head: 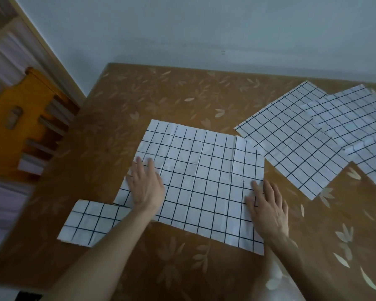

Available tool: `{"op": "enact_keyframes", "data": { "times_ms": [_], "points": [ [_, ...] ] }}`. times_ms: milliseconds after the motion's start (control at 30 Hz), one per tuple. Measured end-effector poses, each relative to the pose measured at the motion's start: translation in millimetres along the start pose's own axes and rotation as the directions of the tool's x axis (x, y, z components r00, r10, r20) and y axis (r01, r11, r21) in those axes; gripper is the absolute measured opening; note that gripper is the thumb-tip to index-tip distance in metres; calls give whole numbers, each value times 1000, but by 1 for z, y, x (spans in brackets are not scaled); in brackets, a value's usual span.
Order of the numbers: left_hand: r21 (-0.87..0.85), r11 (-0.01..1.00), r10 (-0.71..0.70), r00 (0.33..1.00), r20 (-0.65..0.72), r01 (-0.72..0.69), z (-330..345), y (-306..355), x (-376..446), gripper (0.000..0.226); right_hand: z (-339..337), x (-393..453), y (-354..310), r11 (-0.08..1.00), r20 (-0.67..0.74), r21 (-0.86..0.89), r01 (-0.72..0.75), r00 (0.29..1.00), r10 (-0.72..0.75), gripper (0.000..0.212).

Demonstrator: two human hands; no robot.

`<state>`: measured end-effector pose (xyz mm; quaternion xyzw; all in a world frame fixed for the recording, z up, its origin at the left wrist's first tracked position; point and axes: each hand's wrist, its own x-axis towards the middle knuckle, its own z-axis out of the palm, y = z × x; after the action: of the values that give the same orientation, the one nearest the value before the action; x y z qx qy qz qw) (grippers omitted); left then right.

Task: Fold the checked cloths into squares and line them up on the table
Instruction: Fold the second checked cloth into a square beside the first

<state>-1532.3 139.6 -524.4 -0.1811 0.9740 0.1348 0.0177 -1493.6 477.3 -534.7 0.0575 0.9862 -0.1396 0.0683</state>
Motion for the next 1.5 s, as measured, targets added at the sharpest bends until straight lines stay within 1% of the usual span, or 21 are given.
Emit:
{"op": "enact_keyframes", "data": {
  "times_ms": [67,133,200,333,433,500,600,700,767,833,867,967,1000,1067,1100,1167,1267,1367,1433,1500],
  "points": [
    [-39,996,-84,996,36,86,-4,-9,16,54,-2,0,2,999,-75,27,34,997,-32,50],
    [-79,992,-99,995,18,100,-7,-13,23,53,-3,1,2,995,-137,64,71,989,-61,41],
    [-116,988,-105,994,-13,103,-10,-17,25,52,-4,4,0,993,-173,97,73,983,-55,34],
    [-116,984,-136,991,-23,132,-14,-19,26,53,-4,12,-3,991,-209,116,61,977,-36,28],
    [-135,977,-169,986,-1,167,-12,-20,30,44,-4,17,-7,991,-186,65,120,977,-107,36],
    [-174,972,-156,988,11,156,-11,-25,32,38,-5,20,-7,990,-179,59,126,977,-113,28],
    [-298,942,-155,988,19,154,-14,-30,31,24,-8,21,-5,992,-210,82,96,975,-77,12],
    [-343,927,-144,988,54,154,-22,-32,28,4,-13,19,-5,992,-216,86,88,974,-68,9],
    [-376,914,-126,988,90,151,-26,-35,26,7,-19,16,-7,990,-224,99,98,972,-74,8],
    [-473,865,-111,984,142,166,-31,-38,24,11,-27,14,-10,985,-234,126,117,968,-85,6],
    [-547,817,-108,980,167,183,-35,-39,22,16,-30,12,-11,982,-236,138,127,967,-92,7],
    [-734,632,-117,967,226,248,-52,-38,15,47,-40,11,-12,974,-251,178,143,963,-96,14],
    [-766,577,-139,958,251,285,-57,-37,13,52,-45,10,-11,968,-261,204,149,961,-93,17],
    [-803,495,-179,944,278,330,-68,-37,13,53,-57,9,-11,948,-274,278,152,959,-74,21],
    [-805,491,-191,943,273,333,-73,-37,13,50,-63,10,-9,938,-276,312,149,959,-60,21],
    [-785,541,-192,953,235,303,-80,-38,13,40,-73,13,-1,935,-271,329,132,962,-41,15],
    [-739,635,-149,974,170,226,-87,-41,9,34,-82,19,16,958,-278,231,172,955,-104,8],
    [-671,731,-88,992,89,125,-94,-40,1,26,-92,23,29,962,-293,183,202,945,-143,9],
    [-645,761,-43,998,52,67,-101,-38,-5,22,-98,24,32,960,-289,193,202,947,-141,11],
    [-627,779,0,1000,31,20,-108,-36,-10,20,-105,26,34,944,-279,246,218,949,-147,12]
  ]
}}
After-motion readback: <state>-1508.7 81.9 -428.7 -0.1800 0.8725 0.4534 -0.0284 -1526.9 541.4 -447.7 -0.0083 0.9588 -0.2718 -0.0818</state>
